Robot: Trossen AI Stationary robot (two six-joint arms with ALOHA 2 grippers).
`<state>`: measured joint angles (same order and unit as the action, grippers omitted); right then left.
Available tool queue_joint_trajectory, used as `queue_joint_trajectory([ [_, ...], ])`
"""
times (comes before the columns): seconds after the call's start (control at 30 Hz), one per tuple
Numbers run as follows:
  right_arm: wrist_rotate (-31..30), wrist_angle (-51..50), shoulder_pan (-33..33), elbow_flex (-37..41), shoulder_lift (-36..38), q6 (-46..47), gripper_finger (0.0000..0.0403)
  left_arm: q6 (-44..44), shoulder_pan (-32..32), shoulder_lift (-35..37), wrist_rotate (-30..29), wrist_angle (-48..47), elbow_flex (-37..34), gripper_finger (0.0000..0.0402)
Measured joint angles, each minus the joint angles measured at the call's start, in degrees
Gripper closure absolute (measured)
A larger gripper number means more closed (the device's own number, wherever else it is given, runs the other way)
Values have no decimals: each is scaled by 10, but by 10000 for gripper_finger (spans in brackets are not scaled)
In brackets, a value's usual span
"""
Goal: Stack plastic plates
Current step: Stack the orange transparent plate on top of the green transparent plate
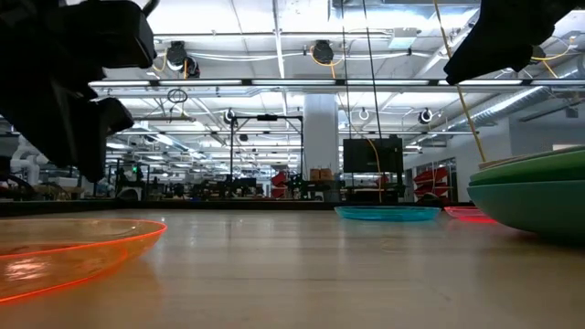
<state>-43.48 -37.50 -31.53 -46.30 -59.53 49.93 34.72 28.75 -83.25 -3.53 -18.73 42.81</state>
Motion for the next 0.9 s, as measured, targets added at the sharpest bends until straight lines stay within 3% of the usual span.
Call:
queue_joint_trajectory([
  [0.43, 0, 0, 0, 0, -3, 0, 254, 36, 47, -55, -26, 50, 0, 213],
  [0.9, -2, 0, 0, 0, -3, -1, 254, 36, 48, -90, -20, 94, 0, 213],
])
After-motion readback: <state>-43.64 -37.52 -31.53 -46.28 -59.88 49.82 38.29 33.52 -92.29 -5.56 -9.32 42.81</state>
